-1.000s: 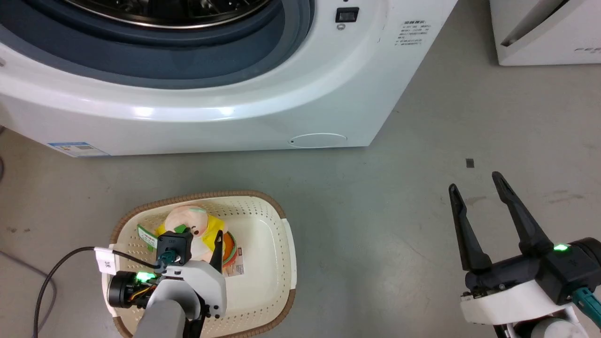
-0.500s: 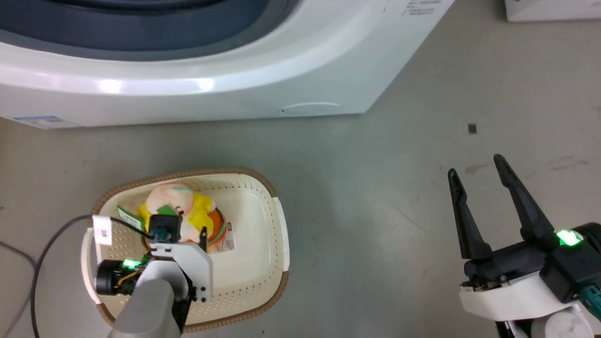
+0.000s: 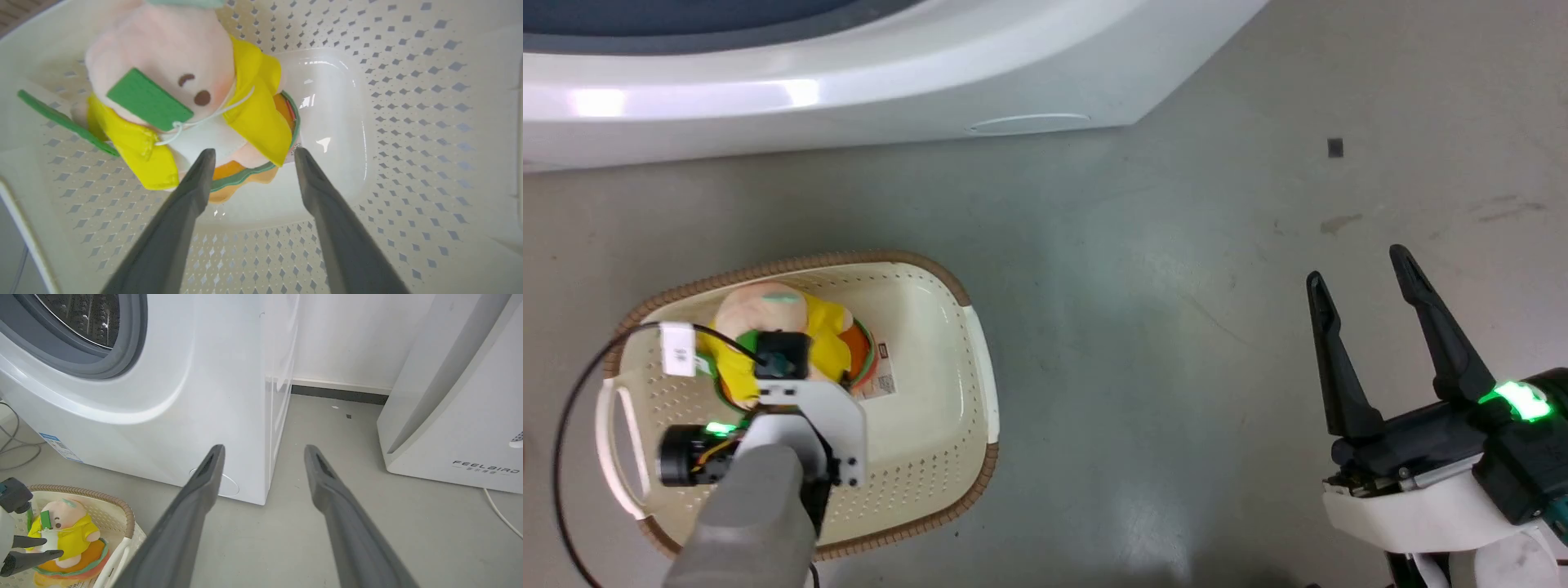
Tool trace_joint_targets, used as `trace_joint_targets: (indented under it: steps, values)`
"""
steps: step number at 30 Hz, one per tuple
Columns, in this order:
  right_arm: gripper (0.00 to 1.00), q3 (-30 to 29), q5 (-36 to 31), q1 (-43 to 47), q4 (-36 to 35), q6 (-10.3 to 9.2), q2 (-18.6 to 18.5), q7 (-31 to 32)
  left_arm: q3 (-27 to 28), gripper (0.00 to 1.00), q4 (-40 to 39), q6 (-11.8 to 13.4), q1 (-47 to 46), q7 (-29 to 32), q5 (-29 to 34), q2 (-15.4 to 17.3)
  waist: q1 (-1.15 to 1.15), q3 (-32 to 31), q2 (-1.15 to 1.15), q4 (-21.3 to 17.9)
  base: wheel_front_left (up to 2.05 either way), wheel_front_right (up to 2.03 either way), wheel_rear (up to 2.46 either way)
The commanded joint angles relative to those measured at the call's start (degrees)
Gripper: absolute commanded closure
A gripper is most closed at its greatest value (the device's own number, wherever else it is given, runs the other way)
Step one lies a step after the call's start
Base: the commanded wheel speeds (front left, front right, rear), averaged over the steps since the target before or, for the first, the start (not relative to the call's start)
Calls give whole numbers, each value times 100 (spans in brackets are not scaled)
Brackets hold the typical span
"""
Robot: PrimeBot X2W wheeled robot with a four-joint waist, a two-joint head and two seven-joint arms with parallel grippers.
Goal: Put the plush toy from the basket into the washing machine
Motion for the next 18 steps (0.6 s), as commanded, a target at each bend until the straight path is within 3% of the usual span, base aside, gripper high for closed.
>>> trace_joint_targets:
  steps: [1, 6, 12, 18]
  values:
    - [0, 35, 40, -129, -65, -5, 23, -69, 63, 0, 216, 190, -241, -43, -127, 112, 0, 150, 0, -75, 0, 0, 0]
    - [0, 96, 68, -148, -32, -5, 23, -78, 120, 0, 275, 186, -279, -173, -254, 159, 0, 227, 0, -135, 0, 0, 0]
    - [0, 96, 58, -136, 2, -5, 23, -78, -4, 0, 288, -2, -323, -239, -243, 127, 0, 294, 0, -150, 0, 0, 0]
    - [0, 135, 33, -149, -26, -5, 23, -78, -56, 0, 296, 119, -470, -359, -241, 195, 0, 458, 0, -180, 0, 0, 0]
